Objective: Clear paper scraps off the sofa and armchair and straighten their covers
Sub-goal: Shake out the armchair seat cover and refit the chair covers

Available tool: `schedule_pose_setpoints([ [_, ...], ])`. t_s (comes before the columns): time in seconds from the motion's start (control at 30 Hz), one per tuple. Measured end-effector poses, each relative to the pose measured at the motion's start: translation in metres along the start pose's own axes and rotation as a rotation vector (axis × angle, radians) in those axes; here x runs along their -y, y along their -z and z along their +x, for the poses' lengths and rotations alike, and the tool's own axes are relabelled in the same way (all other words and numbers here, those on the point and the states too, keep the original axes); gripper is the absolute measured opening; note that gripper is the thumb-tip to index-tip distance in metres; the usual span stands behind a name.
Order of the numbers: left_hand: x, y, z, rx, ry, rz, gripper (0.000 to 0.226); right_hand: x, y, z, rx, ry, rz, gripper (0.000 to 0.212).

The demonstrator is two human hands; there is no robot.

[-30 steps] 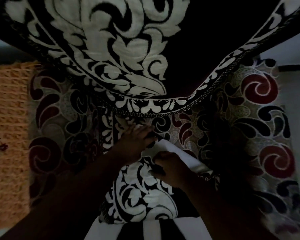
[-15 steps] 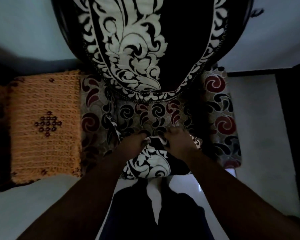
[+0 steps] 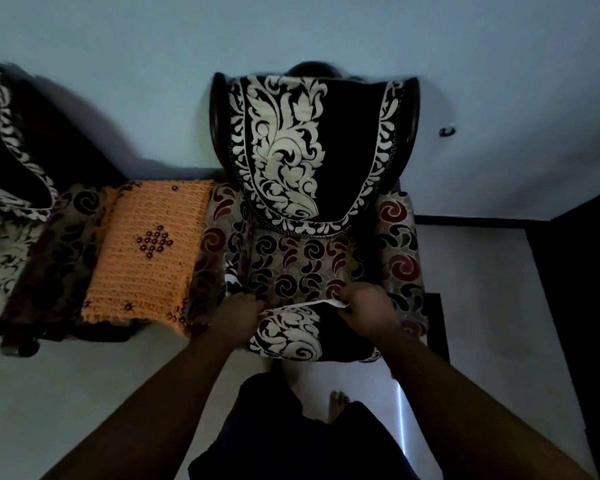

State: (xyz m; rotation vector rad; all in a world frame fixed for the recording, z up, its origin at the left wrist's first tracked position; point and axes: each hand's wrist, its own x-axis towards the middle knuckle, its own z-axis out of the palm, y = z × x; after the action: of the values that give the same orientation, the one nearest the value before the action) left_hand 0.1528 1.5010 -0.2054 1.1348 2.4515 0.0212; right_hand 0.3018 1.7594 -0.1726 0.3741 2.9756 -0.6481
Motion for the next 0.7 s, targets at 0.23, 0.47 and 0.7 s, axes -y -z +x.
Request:
schedule_pose_setpoints([
  [0.23,-0.040,0.021,-0.066,-0.119,0.215,-0.116,0.032,-0.001,0.033,-0.065,0.104,0.172,0.167,0.006],
  [0.47,-0.045,0.079,-0.115,0.054,0.040,0.150,0.040,0.009,0.092,-0.088,0.029,0.054,0.003,0.007],
  [0.7,-0.005,0.070,-0.163,-0.046,0.192,-0.066,0.036,0.047,0.094,-0.114,0.330,0.011,-0.333,0.029],
])
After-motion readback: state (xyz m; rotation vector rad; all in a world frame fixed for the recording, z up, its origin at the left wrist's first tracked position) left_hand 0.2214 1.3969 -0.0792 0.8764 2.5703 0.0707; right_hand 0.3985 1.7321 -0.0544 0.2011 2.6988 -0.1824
